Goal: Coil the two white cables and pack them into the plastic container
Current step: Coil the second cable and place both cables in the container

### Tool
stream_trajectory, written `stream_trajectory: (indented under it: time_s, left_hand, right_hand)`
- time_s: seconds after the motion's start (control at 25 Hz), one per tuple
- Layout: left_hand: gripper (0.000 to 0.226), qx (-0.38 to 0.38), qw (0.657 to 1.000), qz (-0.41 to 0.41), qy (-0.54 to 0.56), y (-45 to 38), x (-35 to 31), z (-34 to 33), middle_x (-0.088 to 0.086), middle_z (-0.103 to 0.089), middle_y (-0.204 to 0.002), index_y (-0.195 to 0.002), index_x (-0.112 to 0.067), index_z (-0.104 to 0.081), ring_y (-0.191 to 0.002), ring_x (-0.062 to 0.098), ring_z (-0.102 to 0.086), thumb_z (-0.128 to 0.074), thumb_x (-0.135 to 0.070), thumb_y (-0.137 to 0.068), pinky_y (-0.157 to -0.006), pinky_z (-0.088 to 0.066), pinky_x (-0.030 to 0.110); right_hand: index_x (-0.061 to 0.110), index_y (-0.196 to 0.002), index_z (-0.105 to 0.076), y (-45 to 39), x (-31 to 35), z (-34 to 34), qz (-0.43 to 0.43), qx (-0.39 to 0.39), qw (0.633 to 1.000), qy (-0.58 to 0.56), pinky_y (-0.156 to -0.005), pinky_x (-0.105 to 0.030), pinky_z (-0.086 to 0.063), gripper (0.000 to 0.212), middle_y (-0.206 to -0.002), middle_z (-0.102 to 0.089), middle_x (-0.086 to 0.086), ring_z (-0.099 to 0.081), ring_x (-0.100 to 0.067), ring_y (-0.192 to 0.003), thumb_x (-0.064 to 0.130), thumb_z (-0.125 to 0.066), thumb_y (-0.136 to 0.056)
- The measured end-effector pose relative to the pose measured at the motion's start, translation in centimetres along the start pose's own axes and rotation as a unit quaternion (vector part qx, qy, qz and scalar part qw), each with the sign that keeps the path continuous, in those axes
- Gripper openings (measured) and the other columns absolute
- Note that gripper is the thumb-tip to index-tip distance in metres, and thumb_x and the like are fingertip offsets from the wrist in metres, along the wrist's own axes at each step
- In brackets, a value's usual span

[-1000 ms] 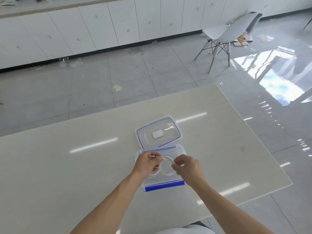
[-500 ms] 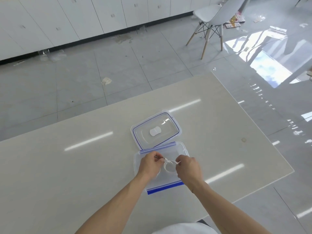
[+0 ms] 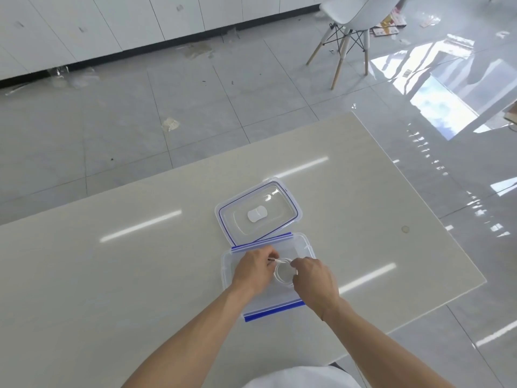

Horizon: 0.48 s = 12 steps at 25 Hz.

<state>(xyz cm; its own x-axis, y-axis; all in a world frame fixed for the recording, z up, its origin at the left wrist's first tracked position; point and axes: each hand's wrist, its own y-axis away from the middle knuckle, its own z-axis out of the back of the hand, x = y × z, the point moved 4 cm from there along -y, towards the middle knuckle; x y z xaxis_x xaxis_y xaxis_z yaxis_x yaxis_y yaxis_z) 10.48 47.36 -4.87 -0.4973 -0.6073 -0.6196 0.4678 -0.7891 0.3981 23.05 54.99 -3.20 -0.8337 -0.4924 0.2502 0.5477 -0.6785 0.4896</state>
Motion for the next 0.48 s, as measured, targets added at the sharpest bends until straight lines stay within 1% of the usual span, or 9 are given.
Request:
stream_trajectory:
  time_s: [0.12, 0.2, 0.28, 0.36, 0.44, 0.48]
  left_hand:
    - [0.018, -0.001, 0.999, 0.016, 0.045, 0.5, 0.4, 0.7, -0.004, -0.074, -0.108, -0.113, -0.022, -0.068, -0.095, 0.015, -0.069, -0.064, -0.024, -0.096, -0.083, -0.056, 0.023]
    - [0.013, 0.000, 0.998, 0.014, 0.065, 1.3, 0.6, 1.6, -0.010, -0.072, -0.101, -0.107, -0.024, -0.070, -0.089, 0.011, -0.067, -0.064, -0.025, -0.095, -0.079, -0.051, 0.018]
    - [0.012, 0.003, 0.996, 0.011, 0.087, 2.1, 1.0, 2.8, -0.014, -0.070, -0.096, -0.103, -0.025, -0.071, -0.086, 0.008, -0.067, -0.065, -0.026, -0.093, -0.079, -0.051, 0.017]
    - [0.012, -0.006, 0.993, 0.024, 0.113, 3.0, 1.7, 4.6, -0.015, -0.072, -0.096, -0.101, -0.027, -0.073, -0.086, 0.008, -0.068, -0.065, -0.029, -0.091, -0.075, -0.052, 0.017]
    - [0.013, -0.030, 0.990, 0.040, 0.131, 3.4, 2.5, 6.7, -0.016, -0.073, -0.096, -0.099, -0.027, -0.073, -0.086, 0.006, -0.069, -0.065, -0.029, -0.090, -0.069, -0.050, 0.014]
    - [0.013, -0.044, 0.988, 0.047, 0.137, 3.5, 3.0, 7.7, -0.015, -0.073, -0.095, -0.100, -0.026, -0.074, -0.085, 0.005, -0.069, -0.065, -0.028, -0.090, -0.069, -0.050, 0.015]
  right_hand:
    - [0.027, -0.123, -0.068, 0.6, -0.2, 0.8, 0.006, -0.016, 0.998, -0.055, -0.083, -0.034, -0.055, 0.036, -0.119, -0.072, 0.003, -0.068, -0.026, -0.104, 0.014, -0.053, -0.093]
    - [0.033, -0.119, -0.069, 0.9, -0.6, 2.0, 0.009, -0.040, 0.996, -0.085, -0.080, -0.032, -0.055, 0.031, -0.114, -0.074, 0.009, -0.069, -0.023, -0.099, 0.023, -0.055, -0.094]
    - [0.037, -0.114, -0.070, 0.9, -1.2, 3.7, 0.008, -0.065, 0.992, -0.107, -0.077, -0.030, -0.054, 0.026, -0.107, -0.076, 0.016, -0.070, -0.019, -0.094, 0.030, -0.055, -0.094]
    - [0.038, -0.109, -0.072, 0.2, -2.0, 5.4, 0.009, -0.080, 0.989, -0.125, -0.075, -0.029, -0.054, 0.023, -0.102, -0.075, 0.019, -0.070, -0.017, -0.090, 0.031, -0.055, -0.094]
    - [0.036, -0.107, -0.073, -1.0, -2.6, 6.8, 0.016, -0.087, 0.989, -0.121, -0.077, -0.031, -0.055, 0.023, -0.101, -0.076, 0.017, -0.071, -0.018, -0.091, 0.029, -0.055, -0.094]
    - [0.035, -0.108, -0.073, -1.7, -2.9, 7.3, 0.025, -0.092, 0.990, -0.109, -0.078, -0.031, -0.055, 0.023, -0.101, -0.076, 0.015, -0.070, -0.018, -0.093, 0.028, -0.056, -0.095]
